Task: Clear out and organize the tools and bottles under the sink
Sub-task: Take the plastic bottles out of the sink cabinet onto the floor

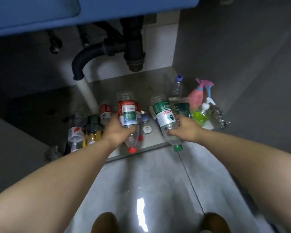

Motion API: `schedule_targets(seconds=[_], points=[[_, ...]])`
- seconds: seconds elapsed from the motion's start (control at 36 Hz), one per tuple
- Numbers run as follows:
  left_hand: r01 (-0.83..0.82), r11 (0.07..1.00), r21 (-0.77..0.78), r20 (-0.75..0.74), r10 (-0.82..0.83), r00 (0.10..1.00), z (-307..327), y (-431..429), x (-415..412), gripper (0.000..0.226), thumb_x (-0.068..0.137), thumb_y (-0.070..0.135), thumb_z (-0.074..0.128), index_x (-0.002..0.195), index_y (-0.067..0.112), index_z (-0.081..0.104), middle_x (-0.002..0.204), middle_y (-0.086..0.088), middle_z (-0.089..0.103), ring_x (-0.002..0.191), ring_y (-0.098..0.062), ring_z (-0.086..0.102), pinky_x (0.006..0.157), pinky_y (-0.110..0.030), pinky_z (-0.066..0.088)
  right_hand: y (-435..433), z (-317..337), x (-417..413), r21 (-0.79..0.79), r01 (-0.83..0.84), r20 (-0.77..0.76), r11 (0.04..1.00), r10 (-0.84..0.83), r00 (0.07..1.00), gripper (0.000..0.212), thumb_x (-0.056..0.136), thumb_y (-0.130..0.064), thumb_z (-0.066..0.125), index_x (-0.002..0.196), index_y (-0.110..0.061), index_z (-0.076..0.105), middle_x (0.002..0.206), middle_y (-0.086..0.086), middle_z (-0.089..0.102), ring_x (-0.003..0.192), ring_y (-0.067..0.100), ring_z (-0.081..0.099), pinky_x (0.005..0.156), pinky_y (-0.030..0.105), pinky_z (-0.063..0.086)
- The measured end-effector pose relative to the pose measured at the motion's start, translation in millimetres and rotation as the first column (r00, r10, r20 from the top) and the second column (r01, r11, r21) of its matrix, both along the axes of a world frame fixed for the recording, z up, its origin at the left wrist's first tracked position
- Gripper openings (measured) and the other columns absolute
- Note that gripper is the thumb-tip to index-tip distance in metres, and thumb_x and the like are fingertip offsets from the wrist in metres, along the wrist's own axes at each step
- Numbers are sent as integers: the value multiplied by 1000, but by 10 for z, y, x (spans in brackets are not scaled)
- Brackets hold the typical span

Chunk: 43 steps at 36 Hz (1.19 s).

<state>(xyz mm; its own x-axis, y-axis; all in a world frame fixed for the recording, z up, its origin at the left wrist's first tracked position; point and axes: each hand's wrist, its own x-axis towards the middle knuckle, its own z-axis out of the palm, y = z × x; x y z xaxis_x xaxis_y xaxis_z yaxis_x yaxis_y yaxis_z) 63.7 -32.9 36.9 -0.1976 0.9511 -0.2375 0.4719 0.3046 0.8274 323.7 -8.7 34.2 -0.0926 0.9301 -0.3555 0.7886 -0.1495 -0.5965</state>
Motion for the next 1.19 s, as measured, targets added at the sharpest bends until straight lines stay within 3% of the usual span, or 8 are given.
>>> schedule_targets(seconds=[0.11, 0.22, 0.39, 0.47, 0.64, 0.81, 1.06, 1.19], points=[[176, 977, -123, 211, -148, 966, 40, -322, 515, 69, 82, 12, 83, 139, 17, 46, 119, -8, 69, 106, -27, 70, 91, -51, 59, -382, 112, 455, -139, -39, -152, 989, 18, 988, 44, 80, -25, 81, 116, -22, 56, 81, -11, 64, 69, 2, 68, 55, 22, 57], [323, 890, -322, 325, -217, 920, -140, -646, 971, 71, 82, 20, 84, 134, 30, 37, 119, 1, 62, 103, -21, 67, 82, -47, 63, -732, -74, 888, -348, -13, -106, 937, -25, 994, 53, 83, -27, 79, 125, -21, 48, 102, 2, 63, 93, 20, 69, 75, 39, 63], [407, 798, -444, 412, -222, 884, -696, -1002, 1466, 75, 78, 20, 86, 136, 28, 39, 116, -2, 63, 97, -17, 70, 66, -30, 62, -1124, -760, 1387, -501, 118, -31, 857, -154, 988, 58, 79, -28, 81, 126, -23, 46, 105, 4, 64, 91, 21, 68, 69, 34, 62], [408, 773, -485, 426, -198, 883, -949, -1056, 1627, 71, 80, 24, 85, 137, 24, 42, 119, -4, 64, 102, -21, 70, 72, -35, 64, -1227, -1114, 1497, -446, 197, 57, 873, -192, 980, 58, 77, -34, 82, 119, -26, 43, 95, -4, 63, 79, 15, 68, 58, 30, 57], [323, 788, -524, 391, -115, 913, -1427, -987, 1850, 34, 88, 28, 79, 113, 29, 56, 113, -3, 67, 102, -22, 69, 82, -48, 63, -1239, -1638, 1578, -262, 353, 120, 898, -333, 935, 53, 80, -36, 79, 113, -28, 38, 116, 8, 62, 97, 27, 66, 86, 48, 58], [243, 784, -571, 350, -34, 936, -1817, -856, 1988, 54, 87, 30, 79, 132, 15, 51, 116, -8, 67, 101, -25, 70, 79, -41, 64, -1194, -1877, 1513, -155, 380, 226, 912, -342, 912, 60, 88, -38, 71, 134, -26, 35, 125, 9, 56, 105, 32, 62, 80, 50, 60], [264, 842, -471, 343, -101, 934, -2119, -616, 2202, 53, 89, 21, 76, 136, 10, 54, 123, -13, 67, 109, -29, 68, 97, -48, 57, -1344, -2024, 1497, 108, 365, 294, 925, -380, 877, 72, 89, -23, 69, 149, -18, 32, 138, 14, 42, 125, 31, 46, 102, 44, 48], [274, 877, -394, 442, -81, 893, -2134, -631, 2285, 57, 90, 9, 74, 141, 16, 50, 129, -7, 65, 118, -25, 64, 103, -52, 53, -1602, -2112, 1453, 50, 514, 237, 856, -510, 827, 75, 87, -28, 71, 148, -28, 27, 142, 11, 35, 126, 32, 47, 99, 49, 51]])
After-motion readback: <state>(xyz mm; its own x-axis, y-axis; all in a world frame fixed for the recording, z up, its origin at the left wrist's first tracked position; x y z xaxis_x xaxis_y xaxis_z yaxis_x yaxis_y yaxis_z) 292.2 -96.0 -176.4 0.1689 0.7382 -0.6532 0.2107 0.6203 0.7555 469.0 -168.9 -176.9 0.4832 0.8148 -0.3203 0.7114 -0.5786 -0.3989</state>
